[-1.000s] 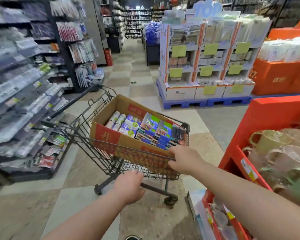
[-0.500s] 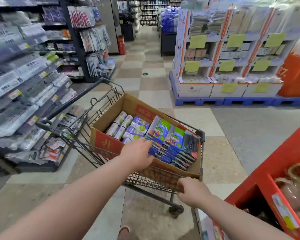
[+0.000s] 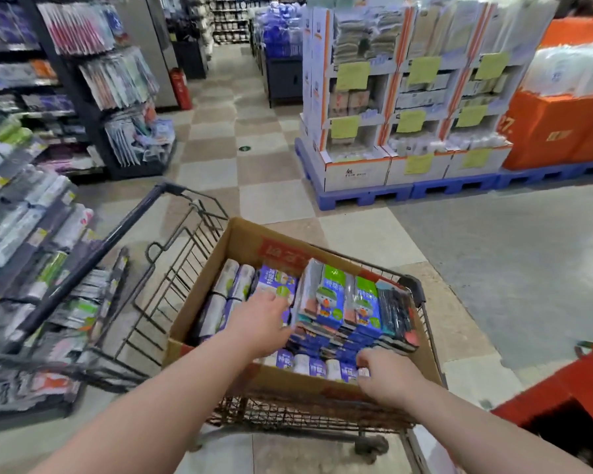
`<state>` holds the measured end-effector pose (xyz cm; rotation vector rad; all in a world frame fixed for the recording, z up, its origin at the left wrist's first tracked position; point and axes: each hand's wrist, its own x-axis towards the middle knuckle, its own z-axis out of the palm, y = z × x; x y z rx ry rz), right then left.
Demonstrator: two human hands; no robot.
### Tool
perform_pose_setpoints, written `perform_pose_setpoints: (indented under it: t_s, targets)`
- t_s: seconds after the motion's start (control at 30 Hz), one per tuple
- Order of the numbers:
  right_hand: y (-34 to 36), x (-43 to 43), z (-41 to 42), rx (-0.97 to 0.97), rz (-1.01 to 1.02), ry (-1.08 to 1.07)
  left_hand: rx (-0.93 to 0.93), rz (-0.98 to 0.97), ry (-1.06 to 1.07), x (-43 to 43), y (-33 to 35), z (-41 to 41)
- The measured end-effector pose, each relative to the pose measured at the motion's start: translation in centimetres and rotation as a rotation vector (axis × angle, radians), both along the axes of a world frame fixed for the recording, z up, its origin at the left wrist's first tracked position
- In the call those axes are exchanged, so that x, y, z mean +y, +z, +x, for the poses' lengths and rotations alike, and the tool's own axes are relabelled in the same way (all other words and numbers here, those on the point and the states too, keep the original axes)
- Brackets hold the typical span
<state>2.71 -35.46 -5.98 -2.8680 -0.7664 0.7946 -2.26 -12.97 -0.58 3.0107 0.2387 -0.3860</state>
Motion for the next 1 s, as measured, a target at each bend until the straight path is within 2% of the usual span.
perform_pose_setpoints:
  t_s: [0.17,0.37,0.73,0.87,1.0]
  targets:
    - [-0.7,3.4,2.5,0.032,-0.02,-0.037,0.118,-0.01,0.009,4.1,-3.3,0.8]
    - [-3.5,6.1,4.6,0.165,-0.056,-0.06,0.252,-0.061,0.053,6.8,-6.6,1.5]
    - [-9.4,15.4,6.9,0.546,-0.056,0.057,0.453,-0.128,0.327,10.8,-10.3,1.9]
    - [-11.3,18.7,6.4,0.738,-0.006,-0.046,0.457,-0.138,0.409,11.1,-11.2,2.1]
    - [-13.5,21.4,5.1,0.931,0.135,-0.318,0.433,-0.127,0.473,11.4,-11.4,2.0]
